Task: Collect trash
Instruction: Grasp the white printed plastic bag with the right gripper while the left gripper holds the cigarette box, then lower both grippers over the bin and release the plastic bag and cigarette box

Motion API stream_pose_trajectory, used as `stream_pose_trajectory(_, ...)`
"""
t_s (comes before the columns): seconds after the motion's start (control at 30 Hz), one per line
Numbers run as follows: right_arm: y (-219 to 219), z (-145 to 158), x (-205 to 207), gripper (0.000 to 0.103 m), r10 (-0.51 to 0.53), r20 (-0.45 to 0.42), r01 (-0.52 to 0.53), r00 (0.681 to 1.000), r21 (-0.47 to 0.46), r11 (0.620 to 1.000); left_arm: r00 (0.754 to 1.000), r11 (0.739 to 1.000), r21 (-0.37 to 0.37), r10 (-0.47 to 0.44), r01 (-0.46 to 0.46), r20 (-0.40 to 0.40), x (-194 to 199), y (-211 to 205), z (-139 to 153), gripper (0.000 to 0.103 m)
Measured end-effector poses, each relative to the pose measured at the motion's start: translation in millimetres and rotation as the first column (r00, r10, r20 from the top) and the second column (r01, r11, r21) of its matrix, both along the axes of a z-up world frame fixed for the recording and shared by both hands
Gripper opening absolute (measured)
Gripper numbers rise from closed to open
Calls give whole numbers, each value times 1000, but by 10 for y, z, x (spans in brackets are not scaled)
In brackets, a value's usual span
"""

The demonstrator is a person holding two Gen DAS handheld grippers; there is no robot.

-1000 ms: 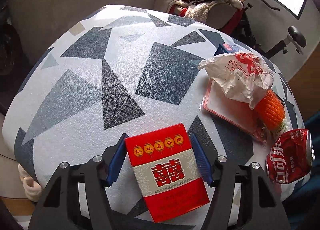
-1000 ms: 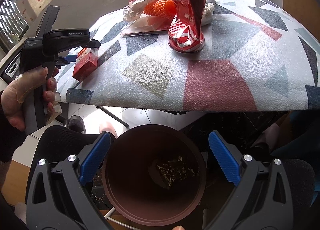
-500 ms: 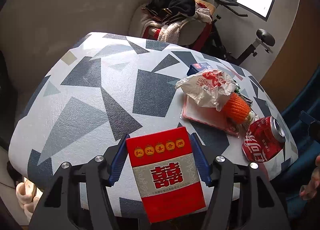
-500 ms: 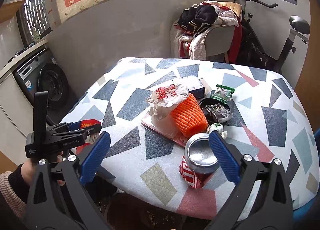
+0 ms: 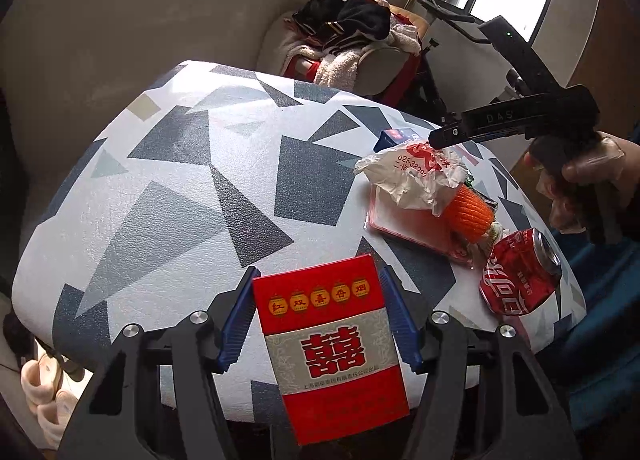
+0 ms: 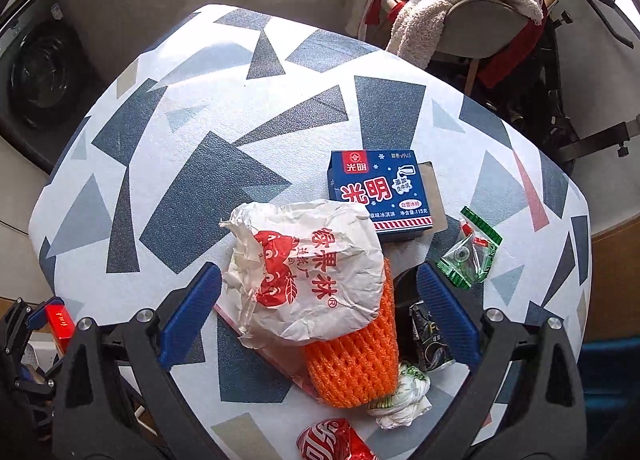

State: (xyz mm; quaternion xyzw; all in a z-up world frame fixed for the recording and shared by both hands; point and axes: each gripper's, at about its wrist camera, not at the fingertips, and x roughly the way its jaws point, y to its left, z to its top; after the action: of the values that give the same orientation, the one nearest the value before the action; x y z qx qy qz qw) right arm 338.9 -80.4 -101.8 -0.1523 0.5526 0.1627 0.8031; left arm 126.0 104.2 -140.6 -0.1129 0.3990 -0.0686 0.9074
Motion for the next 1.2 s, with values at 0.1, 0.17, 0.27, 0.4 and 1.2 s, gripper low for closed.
stream_pose_trajectory(0.1,77,-179,143,96,-34,-54,31,998,-49,998,1000,1000,7,6,-6,0,-20,50,-20,59)
stream_pose_trajectory(0.17,113,-273,186,96,-50,-82,42,995,-92,995,1000,1000,3,19,-19,-8,-24,99,-43,59)
stream_pose_trajectory(0.27,110,-352,236,80,-73,-121,63,990,-87,994,1000,999,-17,27,-27,-13,-19,158,-65,59)
stream_pose_trajectory(0.4,27,-241,178,64,-98,-89,96,991,-25,995,1000,999,-27,30,-30,-5,-38,180,-25,59)
stream_pose_trajectory(1.2,-1096,456,-2146,63,-77,229,-16,970,378,926,995,993,66,-94,93,10,-652,-460,286,59)
